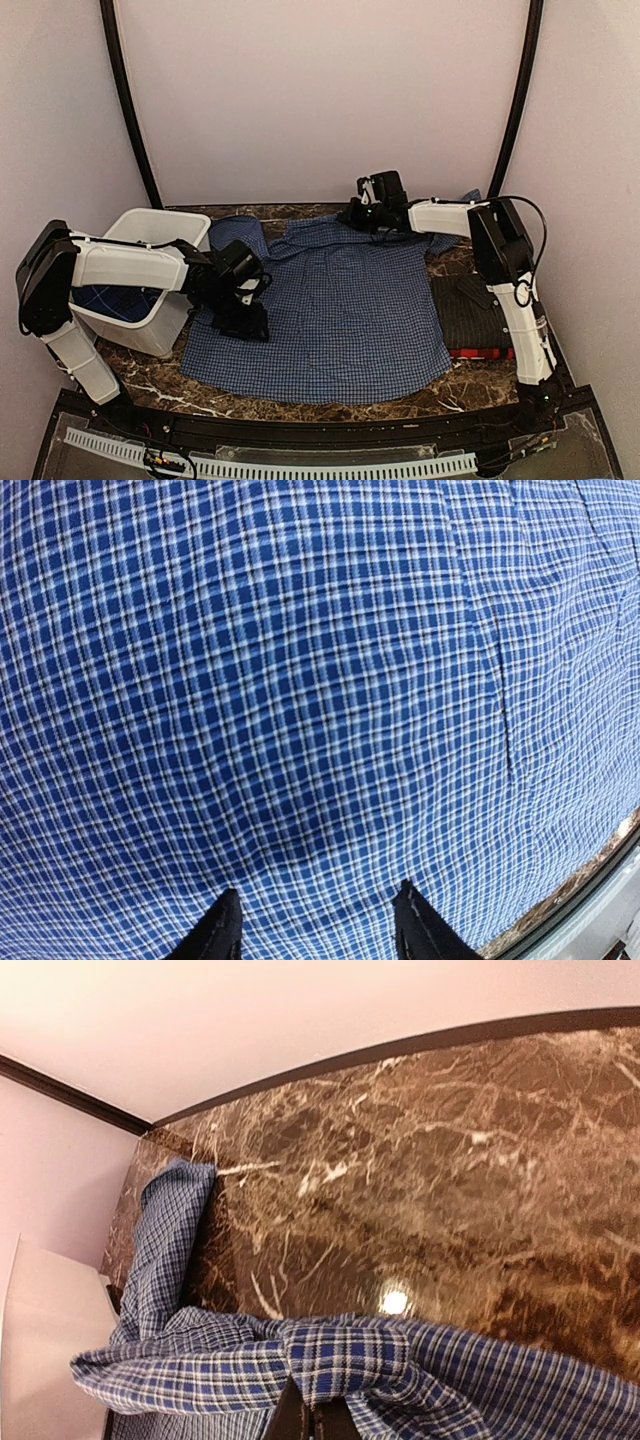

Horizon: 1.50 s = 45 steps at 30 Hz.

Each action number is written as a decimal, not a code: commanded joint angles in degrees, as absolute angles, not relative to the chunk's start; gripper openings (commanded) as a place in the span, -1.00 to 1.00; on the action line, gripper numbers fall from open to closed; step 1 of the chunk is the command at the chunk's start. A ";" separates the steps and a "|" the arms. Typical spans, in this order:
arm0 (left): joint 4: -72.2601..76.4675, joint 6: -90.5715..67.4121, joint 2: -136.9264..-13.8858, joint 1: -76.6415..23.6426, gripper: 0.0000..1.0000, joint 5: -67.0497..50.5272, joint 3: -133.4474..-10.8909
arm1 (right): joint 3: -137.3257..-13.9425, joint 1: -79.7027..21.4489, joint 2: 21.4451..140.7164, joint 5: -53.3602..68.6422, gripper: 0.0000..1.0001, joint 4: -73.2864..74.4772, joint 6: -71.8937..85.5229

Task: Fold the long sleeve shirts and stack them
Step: Smooth out the crumpled shirt at the center of the board.

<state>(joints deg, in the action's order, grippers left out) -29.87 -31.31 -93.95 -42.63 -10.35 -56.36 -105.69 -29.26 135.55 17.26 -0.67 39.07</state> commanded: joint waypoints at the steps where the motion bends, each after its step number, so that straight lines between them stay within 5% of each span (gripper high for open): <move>1: -30.53 -31.78 -91.84 -42.80 0.00 -10.46 -54.64 | -114.39 -26.48 142.22 19.07 -1.00 -3.81 38.10; 10: -30.62 -32.63 -91.08 -42.75 0.00 -10.81 -53.22 | -127.99 -24.64 152.46 18.76 -1.00 -5.99 37.88; 34: -29.07 -35.46 -92.51 -46.00 -0.03 -12.14 -46.64 | -133.13 -20.36 160.91 20.68 -0.94 -22.00 54.39; 37: -29.69 -36.02 -91.52 -46.75 -0.03 -12.56 -45.63 | -133.10 -20.24 160.40 21.87 -0.72 -21.59 53.75; 42: -30.32 -36.90 -89.20 -47.53 -0.03 -13.16 -43.08 | -133.15 -20.06 158.03 23.43 0.01 -18.45 50.73; 45: -31.53 -37.08 -87.98 -47.58 -0.03 -12.26 -42.48 | -132.97 -19.89 155.83 24.75 0.28 -15.14 48.44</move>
<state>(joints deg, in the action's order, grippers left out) -25.10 -35.81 -88.47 -47.00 -12.10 -45.67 -131.57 -20.36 160.48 22.37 -17.52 51.72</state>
